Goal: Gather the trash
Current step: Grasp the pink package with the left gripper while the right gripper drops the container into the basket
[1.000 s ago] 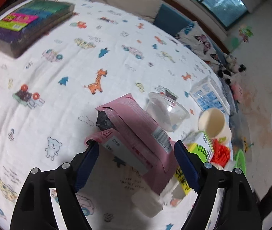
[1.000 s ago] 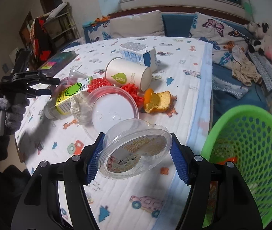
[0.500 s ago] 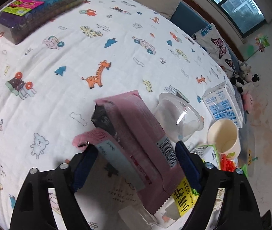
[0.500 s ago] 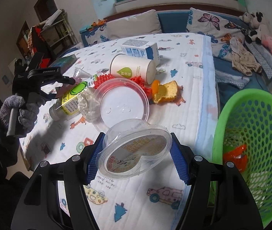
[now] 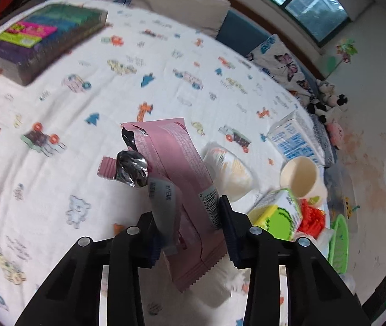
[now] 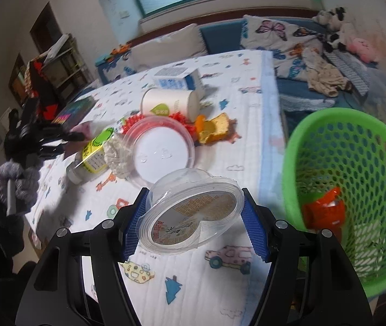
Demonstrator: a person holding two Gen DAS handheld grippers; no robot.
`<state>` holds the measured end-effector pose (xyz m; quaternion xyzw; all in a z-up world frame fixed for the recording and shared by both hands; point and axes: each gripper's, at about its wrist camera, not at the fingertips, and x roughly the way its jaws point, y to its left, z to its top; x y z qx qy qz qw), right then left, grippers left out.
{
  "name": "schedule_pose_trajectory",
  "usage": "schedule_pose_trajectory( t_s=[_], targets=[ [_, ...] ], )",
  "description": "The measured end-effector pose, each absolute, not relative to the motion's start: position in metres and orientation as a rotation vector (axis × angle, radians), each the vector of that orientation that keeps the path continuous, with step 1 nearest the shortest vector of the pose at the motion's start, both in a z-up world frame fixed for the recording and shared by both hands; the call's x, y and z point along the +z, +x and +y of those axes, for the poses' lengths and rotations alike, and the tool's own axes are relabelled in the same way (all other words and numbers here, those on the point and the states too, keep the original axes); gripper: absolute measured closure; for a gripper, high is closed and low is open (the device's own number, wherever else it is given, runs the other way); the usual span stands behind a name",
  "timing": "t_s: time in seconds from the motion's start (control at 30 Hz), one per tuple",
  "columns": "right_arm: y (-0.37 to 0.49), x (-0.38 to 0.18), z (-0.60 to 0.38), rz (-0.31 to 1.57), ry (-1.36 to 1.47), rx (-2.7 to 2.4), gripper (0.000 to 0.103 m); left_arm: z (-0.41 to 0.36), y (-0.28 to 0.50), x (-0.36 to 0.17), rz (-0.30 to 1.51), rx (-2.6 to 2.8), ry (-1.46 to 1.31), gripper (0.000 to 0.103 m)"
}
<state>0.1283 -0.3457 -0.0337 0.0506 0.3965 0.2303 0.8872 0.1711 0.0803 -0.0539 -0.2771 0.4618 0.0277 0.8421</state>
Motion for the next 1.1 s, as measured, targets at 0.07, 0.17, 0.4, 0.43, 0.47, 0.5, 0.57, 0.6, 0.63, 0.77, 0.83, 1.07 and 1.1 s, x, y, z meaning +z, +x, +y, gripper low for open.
schedule_pose_trajectory(
  t_s=[0.07, 0.17, 0.4, 0.43, 0.47, 0.5, 0.57, 0.6, 0.63, 0.77, 0.83, 1.07, 1.1],
  targets=[
    [0.126, -0.031, -0.352, 0.818, 0.119, 0.449, 0.037, 0.079, 0.162, -0.042, 0.948, 0.040, -0.548, 0.067],
    [0.122, -0.028, -0.365, 0.810, 0.140, 0.385, 0.037, 0.073, 0.155, -0.024, 0.915, 0.009, -0.494, 0.067],
    [0.120, -0.021, -0.406, 0.795, 0.181, 0.221, 0.037, 0.051, 0.142, 0.015, 0.841, -0.088, -0.402, 0.067],
    [0.120, -0.021, -0.414, 0.797, 0.192, 0.199, 0.037, 0.046, 0.142, 0.019, 0.835, -0.109, -0.388, 0.067],
    [0.121, -0.021, -0.422, 0.798, 0.203, 0.168, 0.037, 0.038, 0.144, 0.023, 0.831, -0.132, -0.374, 0.067],
    [0.122, -0.021, -0.428, 0.800, 0.210, 0.147, 0.037, 0.030, 0.144, 0.027, 0.829, -0.161, -0.363, 0.067],
    [0.125, -0.023, -0.444, 0.809, 0.229, 0.101, 0.037, 0.015, 0.147, 0.031, 0.830, -0.206, -0.349, 0.067],
    [0.126, -0.024, -0.450, 0.812, 0.234, 0.082, 0.037, 0.005, 0.149, 0.034, 0.831, -0.239, -0.339, 0.067],
    [0.128, -0.026, -0.457, 0.818, 0.238, 0.056, 0.037, -0.002, 0.149, 0.036, 0.831, -0.255, -0.330, 0.067],
    [0.130, -0.035, -0.476, 0.837, 0.271, 0.006, 0.036, -0.039, 0.155, 0.043, 0.834, -0.336, -0.267, 0.067],
    [0.133, -0.042, -0.485, 0.848, 0.290, -0.009, 0.036, -0.061, 0.160, 0.046, 0.835, -0.386, -0.231, 0.067],
    [0.135, -0.050, -0.503, 0.850, 0.341, -0.036, 0.035, -0.130, 0.173, 0.049, 0.861, -0.516, -0.145, 0.067],
    [0.132, -0.050, -0.505, 0.845, 0.348, -0.034, 0.035, -0.143, 0.175, 0.049, 0.864, -0.535, -0.126, 0.067]
  ],
)
